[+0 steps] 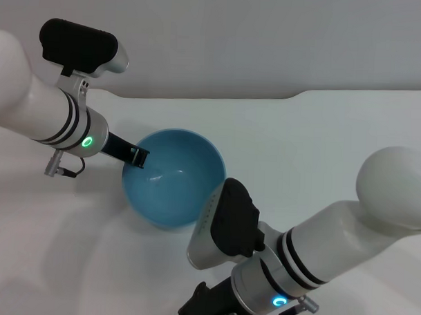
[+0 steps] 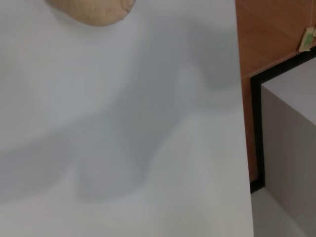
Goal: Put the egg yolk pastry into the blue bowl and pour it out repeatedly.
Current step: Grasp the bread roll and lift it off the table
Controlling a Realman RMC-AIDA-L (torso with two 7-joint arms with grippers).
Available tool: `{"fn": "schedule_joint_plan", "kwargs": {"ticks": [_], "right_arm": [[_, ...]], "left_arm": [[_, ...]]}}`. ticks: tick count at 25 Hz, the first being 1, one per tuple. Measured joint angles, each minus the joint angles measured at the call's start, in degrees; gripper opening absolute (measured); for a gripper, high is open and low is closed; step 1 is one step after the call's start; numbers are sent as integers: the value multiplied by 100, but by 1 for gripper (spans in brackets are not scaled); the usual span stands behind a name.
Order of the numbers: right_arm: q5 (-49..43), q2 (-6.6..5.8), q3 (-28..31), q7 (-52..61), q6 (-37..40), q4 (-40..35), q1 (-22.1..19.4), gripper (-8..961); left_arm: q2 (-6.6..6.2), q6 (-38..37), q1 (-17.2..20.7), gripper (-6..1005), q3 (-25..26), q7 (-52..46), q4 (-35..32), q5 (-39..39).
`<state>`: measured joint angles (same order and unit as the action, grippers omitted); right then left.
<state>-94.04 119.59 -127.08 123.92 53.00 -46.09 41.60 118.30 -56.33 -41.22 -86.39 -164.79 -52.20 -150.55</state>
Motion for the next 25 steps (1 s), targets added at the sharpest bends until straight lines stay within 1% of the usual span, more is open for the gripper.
{"fn": "schedule_joint_plan", "kwargs": {"ticks": [2,5,8,11,14,15,16,19,22,25], "right_arm": [[0,-1,5,0,-1,-13,-15,201],[0,-11,27,0,17,-86,-25,131],[-2,-46,82,12,59,-275,-74,60],[-54,-86,362,33,289,-577,-191,51],[-247,-98,899,33,720,-1030,-433,41],[-457,-100,1217,32,924,-1347,-610,38],[-457,-100,1217,32,924,-1347,-610,35],[-741,-88,1720,41,1192,-1885,-901,28],[-837,-91,2194,43,1389,-2352,-1136,25],[-951,-94,2636,42,1501,-2591,-1309,22]], "left_arm": [[0,-4,0,12,0,0,0,0],[0,-8,11,12,0,4,0,0],[-1,-16,15,12,-1,10,0,-1],[-8,-47,20,12,0,19,0,-9],[-11,-95,10,12,-16,27,0,-20],[-13,-108,6,12,-46,27,0,-21],[-14,-114,4,12,-72,28,0,-20],[-19,-162,-11,12,-144,33,0,-21],[-20,-263,-45,12,-149,39,-9,-32],[-26,-379,-68,12,-150,40,-69,-32]]}}
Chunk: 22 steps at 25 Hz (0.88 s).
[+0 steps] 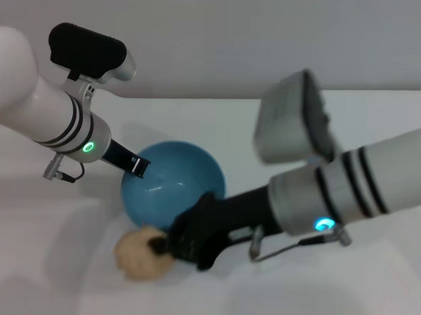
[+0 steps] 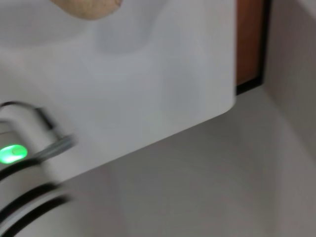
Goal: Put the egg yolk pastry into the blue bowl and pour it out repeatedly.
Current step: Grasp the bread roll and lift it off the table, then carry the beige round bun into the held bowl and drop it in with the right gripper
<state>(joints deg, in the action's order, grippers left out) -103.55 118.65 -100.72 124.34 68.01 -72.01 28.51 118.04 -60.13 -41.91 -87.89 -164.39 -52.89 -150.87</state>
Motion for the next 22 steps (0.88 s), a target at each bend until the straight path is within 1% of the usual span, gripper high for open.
{"fn": "schedule_joint_plan", "kwargs": {"ticks": [5,12,16,22], "right_arm": [[-348,11,530,4,47,-35,-180,19],[-689,18,1041,5,-16,53,-323,16],[-861,18,1186,3,-139,128,-330,16],[-896,3,1259,3,-526,472,-228,15]], "left_arm": [[-3,-222,-2,13,0,3,-226,-4],[-1,-551,-24,13,0,4,-522,-3],[7,-732,-49,13,1,4,-645,32],[28,-946,-75,13,1,-13,-743,57]]}}
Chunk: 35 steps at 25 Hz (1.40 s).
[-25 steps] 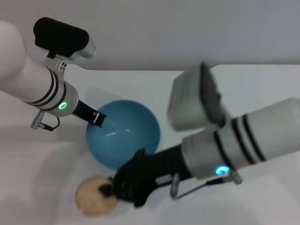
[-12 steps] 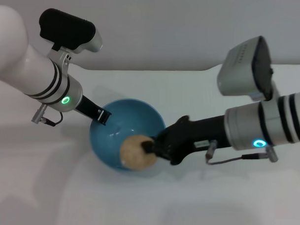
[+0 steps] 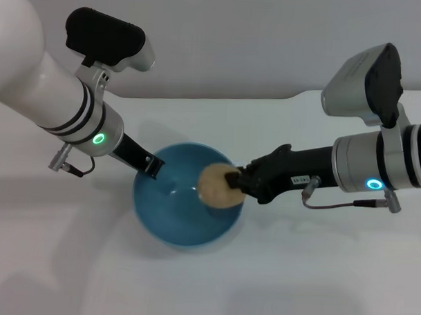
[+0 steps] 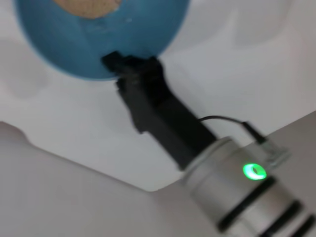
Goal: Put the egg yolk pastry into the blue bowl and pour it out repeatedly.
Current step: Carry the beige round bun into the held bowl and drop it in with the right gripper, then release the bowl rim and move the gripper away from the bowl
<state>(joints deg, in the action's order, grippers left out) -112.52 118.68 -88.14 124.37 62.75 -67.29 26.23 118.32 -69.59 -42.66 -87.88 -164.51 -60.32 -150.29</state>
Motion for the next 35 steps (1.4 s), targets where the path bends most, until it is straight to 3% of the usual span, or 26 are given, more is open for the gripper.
{"fn": "schedule_joint_plan", "kwargs": {"ticks": [9,15,18,23,30,35], "right_arm": [[27,-12,53,-22,-80,317,292,16],[-2,-12,-33,-35,-52,326,373,124],[-31,-13,-48,-36,-26,298,367,228],[-34,-6,201,-39,-86,-213,22,364],[52,29,1147,-107,-437,-1175,-753,519],[77,39,1388,-355,-968,-909,-1046,548]], "left_arm": [[7,-52,-15,13,-8,7,-6,127],[7,-49,-15,13,-143,-8,-7,158],[7,-50,-16,13,-148,-8,-7,160],[7,-148,-26,12,-152,-3,-7,159],[5,-248,-75,12,-324,3,11,159],[8,-234,-104,12,-577,7,52,159]]}}
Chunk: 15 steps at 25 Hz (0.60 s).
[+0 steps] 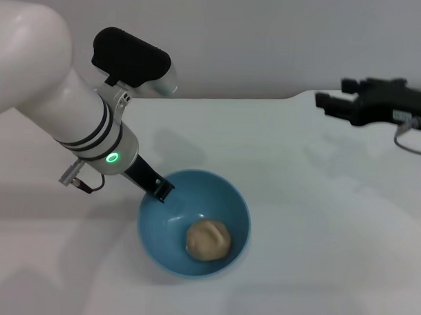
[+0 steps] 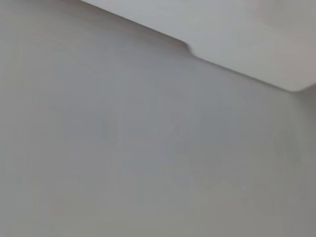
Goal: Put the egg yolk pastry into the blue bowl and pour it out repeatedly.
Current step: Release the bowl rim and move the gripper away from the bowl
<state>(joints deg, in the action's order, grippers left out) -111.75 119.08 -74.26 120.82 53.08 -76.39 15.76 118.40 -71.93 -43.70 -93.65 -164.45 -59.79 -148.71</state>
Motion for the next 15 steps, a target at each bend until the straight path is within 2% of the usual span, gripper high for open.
{"fn": "schedule_joint_plan", "kwargs": {"ticks": [7,15], "right_arm": [[16,9,-68,-282,-428,529,-144,552],[21,-5,-86,-293,-437,626,-167,552]], "left_arm": [[12,22,-116,11,-115,-1,202,30],[15,30,-362,26,-319,0,707,299]]}}
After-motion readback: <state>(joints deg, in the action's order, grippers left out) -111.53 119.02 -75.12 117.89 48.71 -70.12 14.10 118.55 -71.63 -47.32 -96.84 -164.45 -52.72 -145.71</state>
